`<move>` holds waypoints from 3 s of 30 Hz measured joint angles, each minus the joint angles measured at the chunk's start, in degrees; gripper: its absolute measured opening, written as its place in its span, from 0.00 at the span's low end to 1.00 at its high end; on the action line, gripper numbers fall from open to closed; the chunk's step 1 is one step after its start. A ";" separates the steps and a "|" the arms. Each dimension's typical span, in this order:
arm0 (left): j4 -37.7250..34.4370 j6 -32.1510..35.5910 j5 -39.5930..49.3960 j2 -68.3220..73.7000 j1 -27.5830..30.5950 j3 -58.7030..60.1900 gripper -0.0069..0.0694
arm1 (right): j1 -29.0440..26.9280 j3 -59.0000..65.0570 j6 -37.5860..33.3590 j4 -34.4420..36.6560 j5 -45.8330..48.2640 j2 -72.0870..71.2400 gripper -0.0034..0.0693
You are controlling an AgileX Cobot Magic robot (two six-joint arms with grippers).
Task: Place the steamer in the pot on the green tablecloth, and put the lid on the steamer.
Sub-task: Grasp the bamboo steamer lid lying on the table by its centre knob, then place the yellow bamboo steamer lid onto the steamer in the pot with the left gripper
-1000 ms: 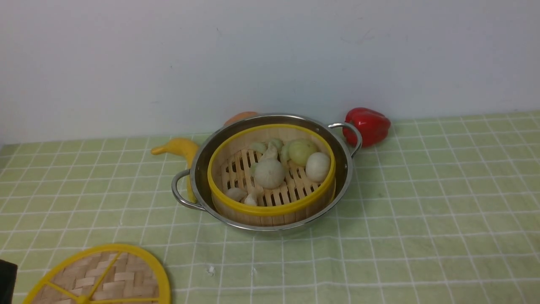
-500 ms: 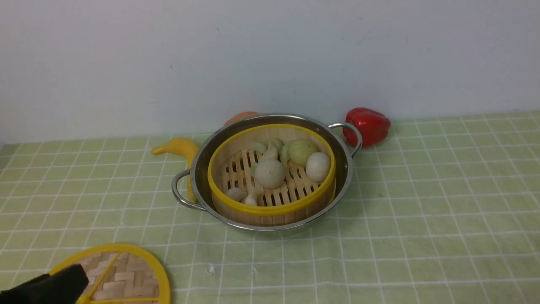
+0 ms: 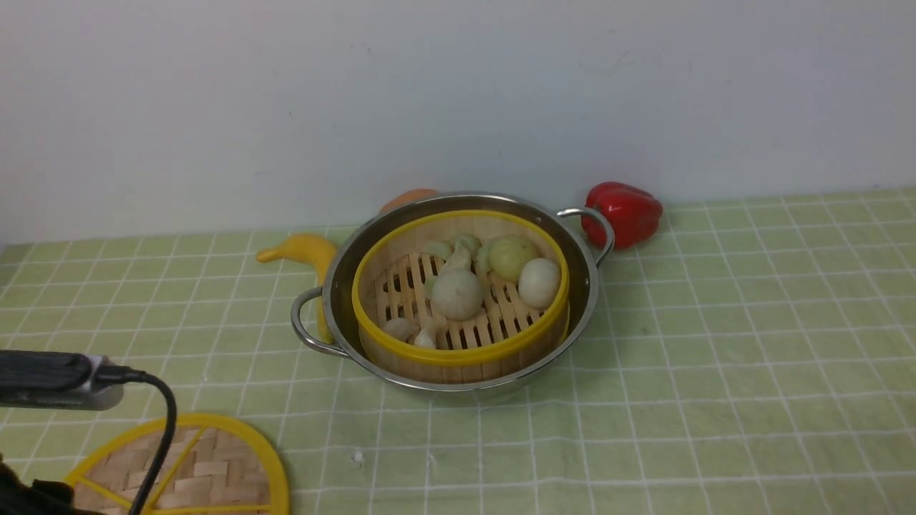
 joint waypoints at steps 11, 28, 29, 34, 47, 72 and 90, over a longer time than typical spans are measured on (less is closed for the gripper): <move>-0.63 -0.23 -1.66 20.40 0.00 -9.49 0.54 | 0.00 0.00 0.06 0.00 0.00 0.00 0.38; -1.36 -0.42 -4.60 34.55 0.00 -12.03 0.54 | 0.00 0.00 0.06 0.00 0.00 0.00 0.38; -1.53 -0.42 -4.60 34.77 0.00 -12.03 0.54 | 0.00 0.00 0.06 0.00 0.00 0.00 0.38; -2.53 -0.42 -4.60 36.64 0.00 -12.03 0.46 | 0.00 0.00 0.06 0.00 0.00 0.00 0.38; -2.74 1.22 -4.16 38.18 0.00 -12.84 0.25 | 0.00 0.00 0.06 0.00 0.00 0.00 0.38; -9.67 35.60 6.37 32.69 -14.55 -49.76 0.25 | 0.00 0.00 0.06 0.00 -0.15 0.00 0.38; -6.49 43.15 7.01 56.83 -28.72 -71.40 0.25 | 0.00 0.00 0.12 0.00 -0.15 0.00 0.38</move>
